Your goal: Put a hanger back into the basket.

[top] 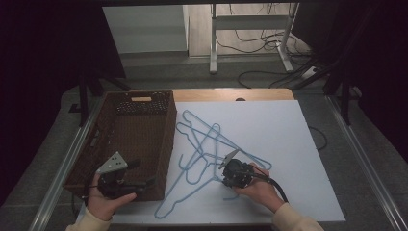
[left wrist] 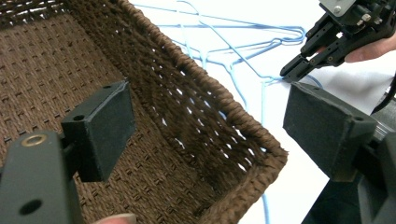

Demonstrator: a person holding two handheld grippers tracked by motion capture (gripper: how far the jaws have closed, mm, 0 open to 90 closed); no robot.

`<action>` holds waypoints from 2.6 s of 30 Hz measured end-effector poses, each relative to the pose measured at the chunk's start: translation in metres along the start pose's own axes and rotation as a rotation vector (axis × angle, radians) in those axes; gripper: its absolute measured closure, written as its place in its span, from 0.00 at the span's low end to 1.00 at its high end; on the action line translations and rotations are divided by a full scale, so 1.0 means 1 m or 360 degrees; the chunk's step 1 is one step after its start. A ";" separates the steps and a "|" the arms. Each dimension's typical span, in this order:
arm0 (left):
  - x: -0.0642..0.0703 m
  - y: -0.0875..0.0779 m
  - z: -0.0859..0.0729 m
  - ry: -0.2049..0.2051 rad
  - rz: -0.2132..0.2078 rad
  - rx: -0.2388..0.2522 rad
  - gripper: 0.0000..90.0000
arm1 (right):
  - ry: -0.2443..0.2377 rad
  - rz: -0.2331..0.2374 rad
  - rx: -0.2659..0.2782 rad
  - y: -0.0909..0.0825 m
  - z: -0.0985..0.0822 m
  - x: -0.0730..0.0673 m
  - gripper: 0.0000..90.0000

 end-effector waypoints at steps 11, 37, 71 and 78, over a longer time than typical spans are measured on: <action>0.017 0.003 0.010 0.0082 -0.0022 -0.0004 0.19 | 0.0076 0.0000 0.0060 -0.035 -0.010 0.004 0.96; 0.076 0.082 0.033 0.0228 -0.0341 -0.0297 0.24 | 0.0138 0.0004 0.0069 -0.057 -0.026 0.010 0.96; 0.098 0.175 0.014 0.0266 -0.0343 -0.0652 0.83 | 0.0120 0.0030 0.0085 -0.062 -0.028 0.005 0.96; 0.097 0.172 0.014 0.0268 -0.0367 -0.0649 0.95 | 0.0108 0.0042 0.0103 -0.063 -0.026 0.003 0.96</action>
Point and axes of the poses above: each handheld gripper's, and its own axes: y roughly forward along the jaws, z roughly out of its top, x roughly to its right, the point moved 3 cm from there along y, roughly forward along the jaws, and after that the axes turned 2 degrees about -x, right-handed, at the moved point
